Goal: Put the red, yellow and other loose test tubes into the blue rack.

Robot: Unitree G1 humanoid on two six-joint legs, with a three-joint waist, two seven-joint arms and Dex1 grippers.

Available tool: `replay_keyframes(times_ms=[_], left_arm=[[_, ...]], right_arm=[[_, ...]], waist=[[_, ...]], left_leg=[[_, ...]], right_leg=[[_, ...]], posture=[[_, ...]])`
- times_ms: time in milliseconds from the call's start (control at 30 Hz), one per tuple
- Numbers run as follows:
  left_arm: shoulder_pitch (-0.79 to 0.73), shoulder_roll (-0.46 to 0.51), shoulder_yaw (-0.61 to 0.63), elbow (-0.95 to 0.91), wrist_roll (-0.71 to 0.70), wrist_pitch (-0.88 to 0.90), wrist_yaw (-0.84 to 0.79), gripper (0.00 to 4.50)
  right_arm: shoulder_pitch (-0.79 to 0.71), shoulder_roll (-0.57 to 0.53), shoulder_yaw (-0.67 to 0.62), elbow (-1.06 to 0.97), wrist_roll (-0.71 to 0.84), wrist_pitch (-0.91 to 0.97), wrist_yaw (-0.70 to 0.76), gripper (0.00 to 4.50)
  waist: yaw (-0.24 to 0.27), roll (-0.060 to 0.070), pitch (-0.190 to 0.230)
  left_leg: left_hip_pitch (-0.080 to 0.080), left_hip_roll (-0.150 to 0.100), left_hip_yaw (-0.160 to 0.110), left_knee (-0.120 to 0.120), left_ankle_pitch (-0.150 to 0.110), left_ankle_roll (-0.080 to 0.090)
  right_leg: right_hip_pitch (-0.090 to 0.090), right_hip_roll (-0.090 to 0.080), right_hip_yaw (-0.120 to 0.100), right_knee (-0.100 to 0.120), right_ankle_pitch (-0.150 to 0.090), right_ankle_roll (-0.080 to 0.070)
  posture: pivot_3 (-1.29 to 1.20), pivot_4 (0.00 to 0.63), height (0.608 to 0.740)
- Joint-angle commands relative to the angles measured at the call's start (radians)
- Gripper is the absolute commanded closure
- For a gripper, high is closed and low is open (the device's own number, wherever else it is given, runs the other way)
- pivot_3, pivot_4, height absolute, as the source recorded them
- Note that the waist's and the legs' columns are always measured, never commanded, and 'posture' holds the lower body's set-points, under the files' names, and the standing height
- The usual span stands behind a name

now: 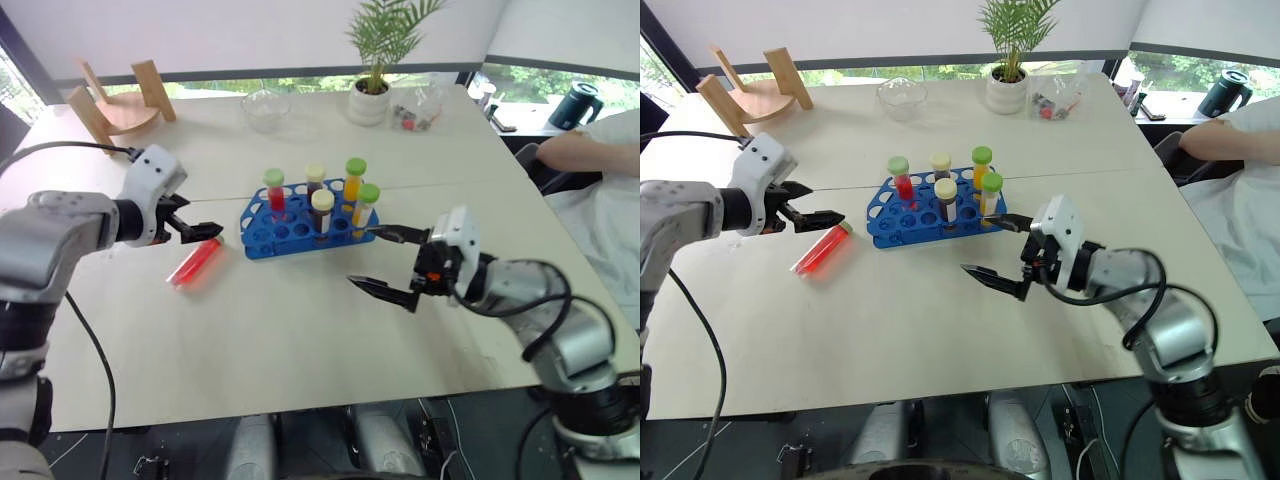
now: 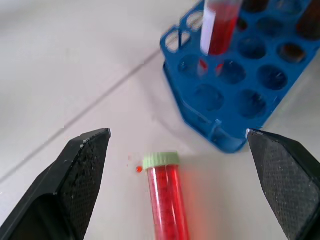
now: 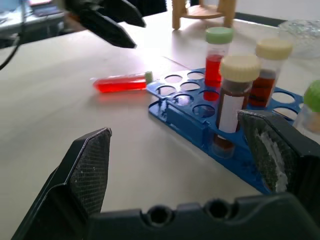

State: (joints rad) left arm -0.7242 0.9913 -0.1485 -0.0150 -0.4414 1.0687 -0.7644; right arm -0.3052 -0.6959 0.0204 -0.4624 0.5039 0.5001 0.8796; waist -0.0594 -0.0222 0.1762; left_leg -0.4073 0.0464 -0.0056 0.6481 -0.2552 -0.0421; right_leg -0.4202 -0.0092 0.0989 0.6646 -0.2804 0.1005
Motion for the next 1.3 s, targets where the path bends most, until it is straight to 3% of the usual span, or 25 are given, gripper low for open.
replay_keyframes(times_ms=[33,167,300,567,667,833,867,900,1033,1100,1200,1300], left_arm=[[-0.148,-0.010,-0.137,0.184,0.087,0.051,-0.099,0.00],[-0.322,-0.084,-0.283,0.434,0.188,0.048,-0.191,0.00],[-0.377,-0.155,-0.339,0.586,0.257,-0.001,-0.255,0.00],[-0.343,-0.205,-0.373,0.625,0.333,-0.023,-0.340,0.00],[-0.323,-0.221,-0.349,0.633,0.347,-0.022,-0.325,0.74],[-0.283,-0.202,-0.318,0.565,0.349,0.004,-0.338,3.16],[-0.275,-0.197,-0.310,0.546,0.347,0.013,-0.340,3.58],[-0.267,-0.188,-0.300,0.524,0.343,0.022,-0.342,3.68],[-0.230,-0.140,-0.170,0.394,0.271,0.005,-0.369,3.68],[-0.174,-0.151,0.059,0.298,0.158,-0.120,-0.355,3.68],[-0.055,-0.244,0.343,0.100,0.015,-0.196,-0.252,3.68],[0.031,-0.415,0.459,-0.061,-0.073,-0.246,-0.114,3.68]], right_arm=[[-0.056,-0.054,-0.036,-0.012,0.057,0.017,0.087,0.08],[-0.100,-0.078,-0.046,-0.002,0.065,0.015,0.114,0.08],[-0.099,-0.073,-0.058,-0.020,0.066,0.018,0.091,0.08],[-0.077,-0.078,-0.085,-0.062,0.076,0.033,0.048,0.08],[-0.071,-0.080,-0.089,-0.068,0.070,0.027,0.038,0.00],[-0.075,-0.075,-0.094,-0.057,0.065,0.018,0.030,0.00],[-0.078,-0.074,-0.094,-0.053,0.064,0.016,0.029,0.00],[-0.080,-0.073,-0.092,-0.048,0.062,0.016,0.028,0.00],[-0.079,-0.070,-0.092,-0.040,0.066,0.016,0.025,0.00],[-0.072,-0.064,-0.083,-0.047,0.058,0.016,0.013,0.00],[-0.062,-0.041,-0.080,-0.052,0.047,0.013,-0.023,0.00],[-0.061,-0.022,-0.078,-0.048,0.036,0.011,-0.051,0.00]], waist=[[-0.004,-0.001,0.000],[0.006,-0.004,0.002],[0.013,-0.003,0.002],[0.016,-0.005,0.003],[0.016,-0.004,0.003],[0.016,-0.004,0.003],[0.016,-0.004,0.003],[0.016,-0.004,0.003],[0.014,-0.004,0.003],[0.016,-0.004,0.003],[0.019,-0.005,0.003],[0.024,-0.003,0.002]], left_leg=[[0.000,0.000,0.000,0.000,0.000,0.000],[-0.003,0.000,-0.001,0.000,0.000,0.001],[-0.004,0.000,0.000,0.000,-0.001,0.002],[-0.005,0.000,0.000,0.002,-0.001,0.002],[-0.005,0.000,0.000,0.002,-0.001,0.002],[-0.004,0.000,0.000,0.002,-0.001,0.002],[-0.004,0.000,0.000,0.002,-0.001,0.002],[-0.004,0.000,0.000,0.002,-0.001,0.002],[-0.004,0.000,0.000,0.002,-0.001,0.002],[-0.004,0.000,0.000,0.002,-0.001,0.002],[-0.005,0.001,0.000,0.003,-0.001,0.002],[-0.004,0.000,0.001,0.004,-0.001,0.002]], right_leg=[[0.000,0.000,0.000,0.000,0.000,0.000],[-0.003,0.000,-0.001,0.000,0.000,0.000],[-0.003,0.000,0.000,-0.001,0.000,0.001],[-0.004,-0.001,0.000,0.000,0.000,0.001],[-0.004,-0.001,0.000,0.001,0.000,0.001],[-0.004,-0.001,0.000,0.001,0.000,0.001],[-0.004,-0.001,0.000,0.001,0.000,0.001],[-0.004,-0.001,0.000,0.001,0.000,0.001],[-0.004,-0.001,0.000,0.001,0.000,0.001],[-0.004,-0.001,0.000,0.001,0.000,0.001],[-0.004,-0.002,-0.001,0.001,0.000,0.001],[-0.002,-0.004,0.000,0.001,0.000,0.001]], posture=[[0.00,0.150,0.740],[0.00,0.150,0.740],[0.00,0.150,0.740],[0.00,0.150,0.740],[0.00,0.150,0.740],[0.00,0.150,0.740],[0.00,0.150,0.740],[0.00,0.150,0.740],[0.00,0.150,0.740],[0.00,0.150,0.740],[0.00,0.150,0.740],[0.00,0.150,0.740]])
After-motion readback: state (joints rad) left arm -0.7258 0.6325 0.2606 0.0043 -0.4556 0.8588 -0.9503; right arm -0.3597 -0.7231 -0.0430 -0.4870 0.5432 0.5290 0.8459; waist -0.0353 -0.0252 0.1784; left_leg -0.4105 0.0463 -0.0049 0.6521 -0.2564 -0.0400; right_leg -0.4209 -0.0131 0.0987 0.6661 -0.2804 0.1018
